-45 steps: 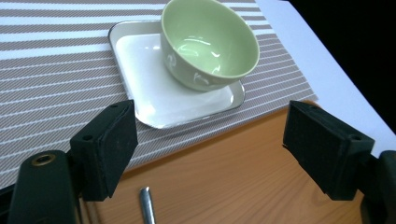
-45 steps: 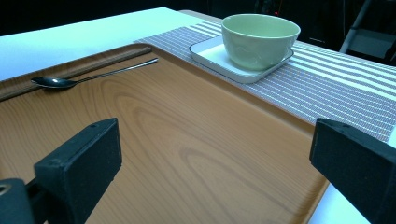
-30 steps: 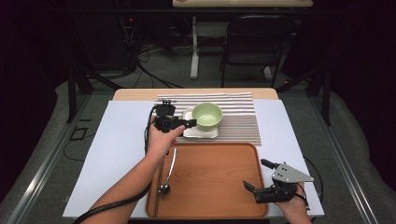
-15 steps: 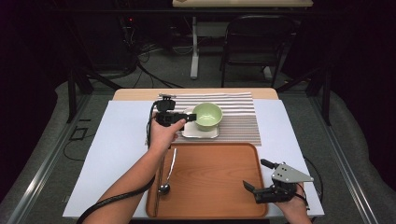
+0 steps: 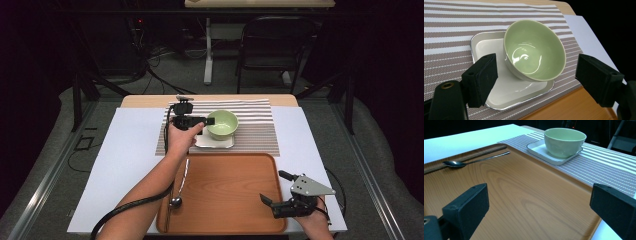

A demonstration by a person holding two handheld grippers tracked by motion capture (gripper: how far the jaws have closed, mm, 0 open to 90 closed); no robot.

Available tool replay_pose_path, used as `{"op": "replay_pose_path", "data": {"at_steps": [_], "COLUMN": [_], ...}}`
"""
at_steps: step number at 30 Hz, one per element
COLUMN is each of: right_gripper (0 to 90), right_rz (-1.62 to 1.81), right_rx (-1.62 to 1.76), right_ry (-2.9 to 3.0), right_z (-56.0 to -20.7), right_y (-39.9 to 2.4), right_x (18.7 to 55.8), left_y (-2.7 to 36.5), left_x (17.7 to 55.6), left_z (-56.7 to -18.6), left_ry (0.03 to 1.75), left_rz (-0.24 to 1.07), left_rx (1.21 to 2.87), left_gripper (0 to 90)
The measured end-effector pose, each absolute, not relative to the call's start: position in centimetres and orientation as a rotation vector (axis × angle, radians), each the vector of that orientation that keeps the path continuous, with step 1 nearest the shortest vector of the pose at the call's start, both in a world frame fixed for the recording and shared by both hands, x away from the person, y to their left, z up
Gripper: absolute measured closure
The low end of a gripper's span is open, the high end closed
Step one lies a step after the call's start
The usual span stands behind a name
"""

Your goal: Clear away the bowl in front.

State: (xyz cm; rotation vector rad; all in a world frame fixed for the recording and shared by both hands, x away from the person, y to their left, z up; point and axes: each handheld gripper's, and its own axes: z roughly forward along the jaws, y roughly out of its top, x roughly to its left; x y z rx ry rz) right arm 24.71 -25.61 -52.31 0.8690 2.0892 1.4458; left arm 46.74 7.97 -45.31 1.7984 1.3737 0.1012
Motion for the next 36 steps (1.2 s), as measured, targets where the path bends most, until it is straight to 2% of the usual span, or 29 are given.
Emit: {"op": "replay_pose_path", "data": {"at_steps": [16, 36], "right_gripper": [2.0, 2.0], "right_rz": [1.447, 1.455], "right_rx": [0.865, 0.869], "right_ry": [2.092, 2.091], "right_z": [-52.3, -52.3], "right_y": [-25.6, -25.7], "right_x": [24.7, 24.7], "left_y": [6.9, 5.5], "left_x": [49.1, 51.3], "left_z": [-47.0, -50.0], "left_ry": [1.433, 1.546], "left_rz": [0.047, 0.049], "left_rx": [1.773, 1.754], "left_gripper": [18.2, 19.0]}}
